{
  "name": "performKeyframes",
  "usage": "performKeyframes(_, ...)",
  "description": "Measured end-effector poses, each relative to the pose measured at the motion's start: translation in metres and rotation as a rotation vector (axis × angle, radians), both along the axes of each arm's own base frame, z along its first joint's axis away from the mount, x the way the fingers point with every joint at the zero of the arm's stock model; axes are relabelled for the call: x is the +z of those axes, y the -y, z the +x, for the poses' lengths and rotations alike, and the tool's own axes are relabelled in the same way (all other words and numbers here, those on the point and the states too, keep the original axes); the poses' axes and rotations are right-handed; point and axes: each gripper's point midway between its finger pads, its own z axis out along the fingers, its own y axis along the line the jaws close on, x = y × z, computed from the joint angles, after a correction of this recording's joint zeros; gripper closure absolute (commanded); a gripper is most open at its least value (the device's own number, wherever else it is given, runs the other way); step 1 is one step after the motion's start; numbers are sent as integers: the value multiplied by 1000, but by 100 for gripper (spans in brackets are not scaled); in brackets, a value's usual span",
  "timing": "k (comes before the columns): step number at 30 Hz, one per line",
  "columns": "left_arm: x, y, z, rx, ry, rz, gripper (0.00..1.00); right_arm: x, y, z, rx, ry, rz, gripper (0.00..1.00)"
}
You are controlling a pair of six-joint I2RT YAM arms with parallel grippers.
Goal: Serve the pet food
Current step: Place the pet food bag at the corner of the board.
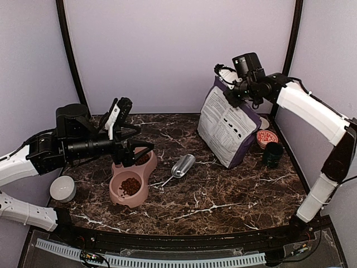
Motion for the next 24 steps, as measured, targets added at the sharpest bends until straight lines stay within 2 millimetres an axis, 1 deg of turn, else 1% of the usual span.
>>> performKeyframes(9, -4, -1, 1, 8, -4, 8, 15, -8, 18, 77, -129, 27, 9, 100)
performKeyframes(13, -5, -1, 2, 13, -4, 11, 15, -8, 27, 108, -193, 64, 8, 100)
performKeyframes(18, -9, -2, 2, 19, -9, 19, 15, -8, 41, 134, -254, 108, 18, 100)
performKeyframes(21, -10, -2, 3, 20, -11, 20, 15, -7, 49, 147, -288, 134, 20, 100)
performKeyframes(24, -10, -2, 3, 22, -12, 19, 15, -9, 53, 160, -310, 159, 11, 100)
